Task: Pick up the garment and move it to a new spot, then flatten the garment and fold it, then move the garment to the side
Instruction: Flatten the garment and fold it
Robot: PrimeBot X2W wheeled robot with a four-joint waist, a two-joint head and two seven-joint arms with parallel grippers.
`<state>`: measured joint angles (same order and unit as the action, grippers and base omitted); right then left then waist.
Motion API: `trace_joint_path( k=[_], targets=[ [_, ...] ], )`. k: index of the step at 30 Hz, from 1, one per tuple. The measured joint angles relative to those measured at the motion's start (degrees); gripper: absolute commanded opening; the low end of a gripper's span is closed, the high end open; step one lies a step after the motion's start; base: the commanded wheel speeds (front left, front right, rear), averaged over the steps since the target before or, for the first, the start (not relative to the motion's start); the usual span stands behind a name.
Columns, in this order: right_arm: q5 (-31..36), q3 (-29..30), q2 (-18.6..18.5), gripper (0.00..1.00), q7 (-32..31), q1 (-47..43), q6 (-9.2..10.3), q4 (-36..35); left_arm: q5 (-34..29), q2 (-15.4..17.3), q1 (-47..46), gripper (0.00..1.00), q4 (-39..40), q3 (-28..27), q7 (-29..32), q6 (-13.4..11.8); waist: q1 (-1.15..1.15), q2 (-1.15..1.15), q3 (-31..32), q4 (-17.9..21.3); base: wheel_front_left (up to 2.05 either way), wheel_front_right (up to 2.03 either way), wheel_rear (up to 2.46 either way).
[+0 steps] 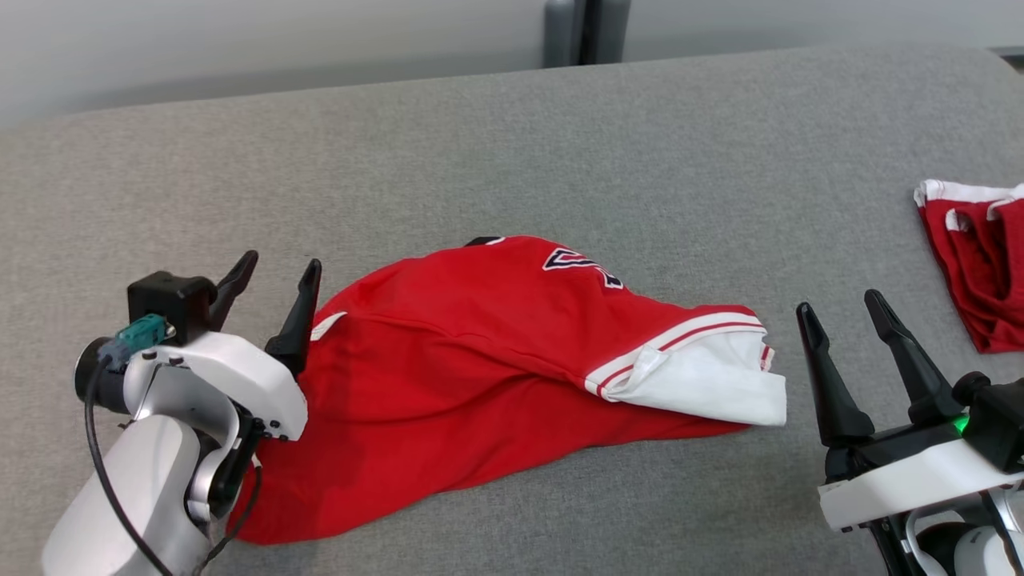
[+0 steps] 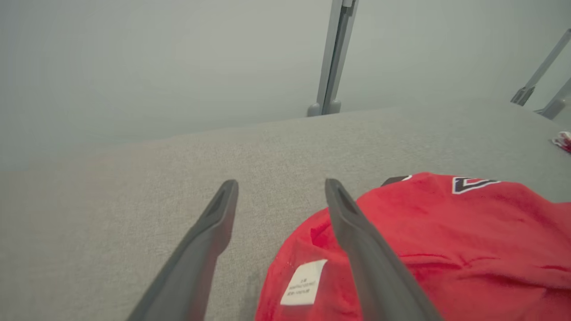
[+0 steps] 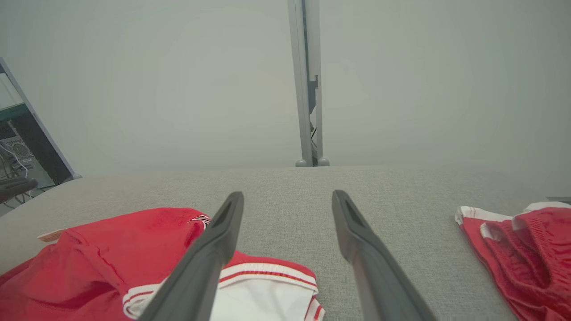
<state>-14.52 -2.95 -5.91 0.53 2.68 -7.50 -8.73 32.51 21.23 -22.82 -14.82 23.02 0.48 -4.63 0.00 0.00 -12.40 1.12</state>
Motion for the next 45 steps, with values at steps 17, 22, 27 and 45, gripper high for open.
trace_joint_path(
  k=[17,22,27,45],
  targets=[
    [-1.7,-0.4,0.5,1.00,1.2,1.9,0.00,2.8,6.0,-2.0,-6.5,0.36,-21.3,3.9,6.7,10.2,0.00,0.00,-3.8,2.1,0.00,0.00,0.00],
    [-2.2,-0.1,0.4,1.00,1.4,2.1,0.00,3.8,6.5,-2.3,-7.2,0.00,-23.8,4.5,5.0,11.0,0.00,0.00,-3.7,2.7,0.00,0.00,0.00],
    [-1.6,2.8,-1.3,1.00,1.0,1.5,0.00,5.3,6.5,-2.1,-8.0,0.00,-24.4,4.3,0.9,11.2,0.00,0.00,-3.4,3.1,0.00,0.00,0.00],
    [-11.0,-6.2,-3.0,1.00,-2.3,1.1,0.00,16.2,6.8,-0.5,-5.5,0.00,-16.3,3.8,-1.4,8.5,0.00,0.00,-3.3,1.2,0.00,0.00,0.00]
  ],
)
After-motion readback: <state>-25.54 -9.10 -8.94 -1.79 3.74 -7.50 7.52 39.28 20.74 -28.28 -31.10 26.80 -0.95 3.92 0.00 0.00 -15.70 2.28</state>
